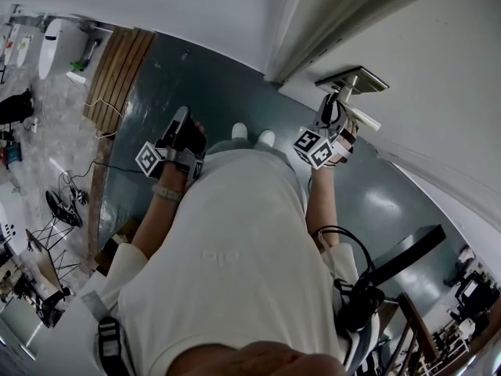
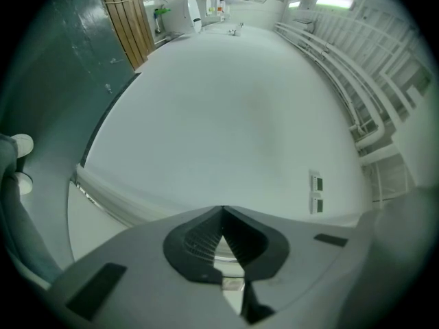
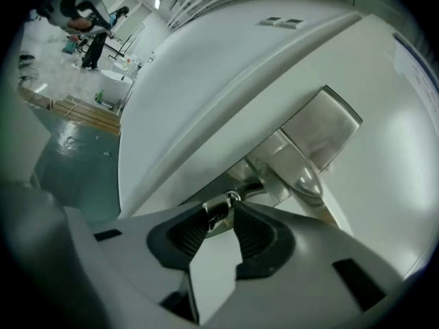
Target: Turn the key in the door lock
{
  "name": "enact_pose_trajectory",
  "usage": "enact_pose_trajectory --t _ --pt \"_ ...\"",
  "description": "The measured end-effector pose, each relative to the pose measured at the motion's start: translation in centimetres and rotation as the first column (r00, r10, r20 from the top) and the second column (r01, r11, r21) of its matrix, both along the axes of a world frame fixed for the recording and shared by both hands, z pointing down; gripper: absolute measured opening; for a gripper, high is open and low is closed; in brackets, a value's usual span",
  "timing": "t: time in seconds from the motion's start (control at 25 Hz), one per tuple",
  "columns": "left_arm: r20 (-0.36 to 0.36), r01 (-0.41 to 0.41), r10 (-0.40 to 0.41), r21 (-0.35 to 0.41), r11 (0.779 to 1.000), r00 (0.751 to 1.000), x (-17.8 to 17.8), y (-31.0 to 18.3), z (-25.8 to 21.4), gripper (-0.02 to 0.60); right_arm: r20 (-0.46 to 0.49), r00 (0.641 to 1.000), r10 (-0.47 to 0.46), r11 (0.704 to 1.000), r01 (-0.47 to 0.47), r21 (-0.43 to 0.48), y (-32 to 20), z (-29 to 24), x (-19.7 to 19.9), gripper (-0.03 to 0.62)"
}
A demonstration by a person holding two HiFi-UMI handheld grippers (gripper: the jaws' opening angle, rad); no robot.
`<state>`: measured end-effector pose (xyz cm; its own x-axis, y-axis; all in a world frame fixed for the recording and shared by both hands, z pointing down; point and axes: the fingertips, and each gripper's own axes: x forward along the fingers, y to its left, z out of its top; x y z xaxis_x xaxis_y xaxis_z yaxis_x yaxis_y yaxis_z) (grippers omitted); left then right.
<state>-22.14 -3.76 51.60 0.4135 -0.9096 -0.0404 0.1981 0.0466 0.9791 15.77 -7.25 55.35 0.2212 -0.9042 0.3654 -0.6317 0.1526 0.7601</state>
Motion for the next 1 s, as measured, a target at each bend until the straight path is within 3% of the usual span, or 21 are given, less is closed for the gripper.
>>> enact_pose_trajectory --t 0.16,0.28,0.4,0.52,0.6,0.76,1.0 --pt "-0.003 0.006 -0.006 -0.001 1.0 1.0 0.0 0.0 0.0 0.008 -0.011 1.0 -0.001 0.999 0.002 0.033 0.2 -0.1 -0.8 0.121" --pt "-0.002 0.006 -0.006 -0.001 1.0 1.0 -0.2 0.0 -0.1 0.008 0.037 0.999 0.011 0.998 -0.013 0.063 0.4 -0.6 -0.7 0.081" --pt "-0.009 0.014 -0.014 -0.006 1.0 1.0 -0.3 0.0 -0.1 0.008 0.16 0.987 0.014 0.997 -0.026 0.074 0.4 -0.9 -0.8 0.082" --pt "-0.009 0.011 -0.011 -0.009 1.0 1.0 -0.2 -0.1 -0.1 0.008 0.34 0.94 0.027 0.997 -0.052 0.065 0.4 -1.0 -0.7 0.084" --pt "-0.01 0.005 -0.005 -0.01 1.0 1.0 0.1 -0.1 -0.1 0.008 0.465 0.885 0.026 0.996 -0.063 0.064 0.4 -1.0 -0.7 0.086" --pt "-0.008 0.001 -0.001 -0.012 1.0 1.0 0.3 -0.1 0.0 0.008 0.696 0.718 0.032 0.992 -0.105 0.064 0.4 -1.0 -0.3 0.083" --pt "-0.007 0.002 -0.002 -0.015 1.0 1.0 0.3 -0.1 -0.2 0.008 0.903 0.428 0.021 0.986 -0.158 0.051 0.5 -1.1 0.0 0.083"
